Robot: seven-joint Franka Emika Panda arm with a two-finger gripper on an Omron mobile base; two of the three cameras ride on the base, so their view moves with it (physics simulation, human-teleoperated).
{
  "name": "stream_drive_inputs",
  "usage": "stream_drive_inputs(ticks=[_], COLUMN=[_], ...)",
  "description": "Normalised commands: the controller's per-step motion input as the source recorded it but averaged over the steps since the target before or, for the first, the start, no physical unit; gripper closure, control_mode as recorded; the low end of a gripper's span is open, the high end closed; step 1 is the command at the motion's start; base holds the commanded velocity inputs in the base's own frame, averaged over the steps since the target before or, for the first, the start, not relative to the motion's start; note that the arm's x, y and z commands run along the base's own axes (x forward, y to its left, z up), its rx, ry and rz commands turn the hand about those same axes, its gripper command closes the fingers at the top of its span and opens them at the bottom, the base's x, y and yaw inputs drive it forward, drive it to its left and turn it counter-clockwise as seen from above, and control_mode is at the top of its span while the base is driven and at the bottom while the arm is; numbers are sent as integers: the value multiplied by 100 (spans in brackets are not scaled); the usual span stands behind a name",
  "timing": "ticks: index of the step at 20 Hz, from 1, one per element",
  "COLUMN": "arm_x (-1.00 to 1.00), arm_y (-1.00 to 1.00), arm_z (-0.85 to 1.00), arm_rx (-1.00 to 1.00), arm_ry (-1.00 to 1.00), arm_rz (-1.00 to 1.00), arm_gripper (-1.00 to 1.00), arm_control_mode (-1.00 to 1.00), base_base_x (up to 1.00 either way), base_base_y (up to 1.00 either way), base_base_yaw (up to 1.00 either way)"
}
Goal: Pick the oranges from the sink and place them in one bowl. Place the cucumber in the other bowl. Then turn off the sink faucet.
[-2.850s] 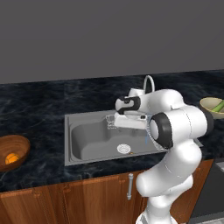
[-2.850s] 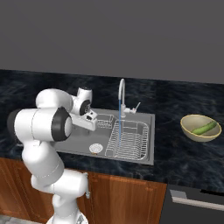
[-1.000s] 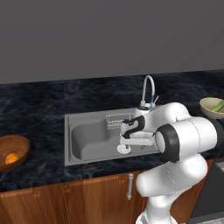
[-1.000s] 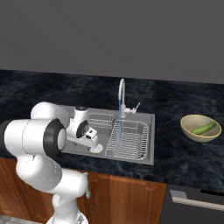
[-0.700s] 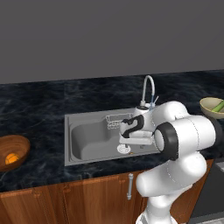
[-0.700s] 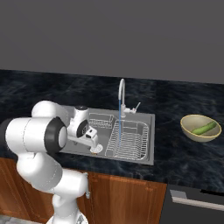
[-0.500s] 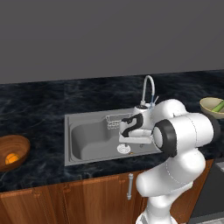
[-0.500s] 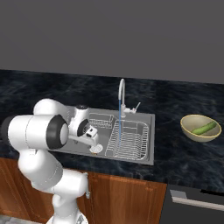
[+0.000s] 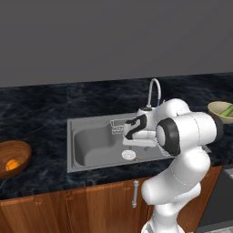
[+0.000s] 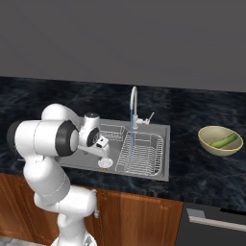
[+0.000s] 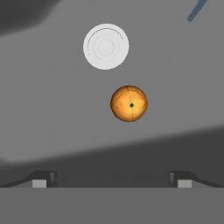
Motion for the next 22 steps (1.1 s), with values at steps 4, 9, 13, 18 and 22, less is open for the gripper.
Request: stream_drive_inputs(ticks=[4,9,13,18,22], arm_x=[7,1,13,18,10], arm_y=[-24,-26,-3,8,7], arm_z=[0,0,0,0,-3], arm_rx=[-2,-1,-3,-5,-4], arm_ry=[0,0,0,0,0], arm_rz=[-4,-6,-4,0,0], arm_gripper=[-100,-100,-100,-100,-100], arm_control_mode=[-100,-100,-100,-100,-100], base_base_x=[0,0,0,0,0], base_base_y=[0,0,0,0,0], base_base_yaw=[0,0,0,0,0])
